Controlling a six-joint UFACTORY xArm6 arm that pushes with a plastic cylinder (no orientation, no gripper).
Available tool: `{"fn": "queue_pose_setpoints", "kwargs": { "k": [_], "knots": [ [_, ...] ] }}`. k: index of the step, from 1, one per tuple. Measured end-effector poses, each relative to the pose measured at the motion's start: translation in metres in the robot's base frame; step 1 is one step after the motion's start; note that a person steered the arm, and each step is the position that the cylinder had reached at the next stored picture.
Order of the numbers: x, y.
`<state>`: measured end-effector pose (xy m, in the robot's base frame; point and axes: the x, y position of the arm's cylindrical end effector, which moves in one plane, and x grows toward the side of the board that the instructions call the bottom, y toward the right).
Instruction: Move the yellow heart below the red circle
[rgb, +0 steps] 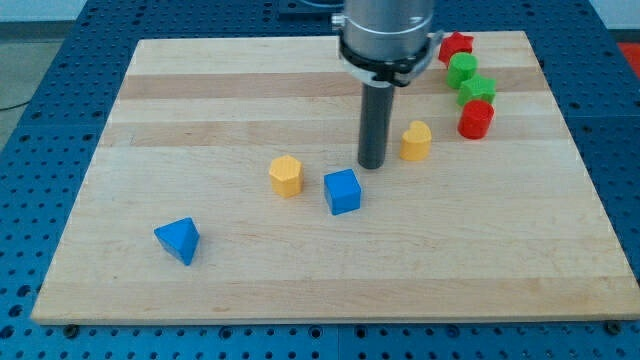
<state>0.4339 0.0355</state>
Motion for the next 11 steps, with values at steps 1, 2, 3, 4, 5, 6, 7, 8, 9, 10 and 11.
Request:
{"fn": "queue_pose_setpoints", "kwargs": {
  "k": [1, 2, 3, 4, 5, 6, 7, 8, 9, 10, 11],
  "knots": [
    [-0.016, 0.006],
    [-0.019, 0.029],
    [-0.019, 0.046],
    [-0.019, 0.062],
    [-0.019, 0.085],
    [-0.019, 0.098],
    [-0.019, 0.104],
    [-0.019, 0.108],
    [-0.019, 0.109],
    [-0.019, 0.115],
    [-0.019, 0.115]
  ]
}}
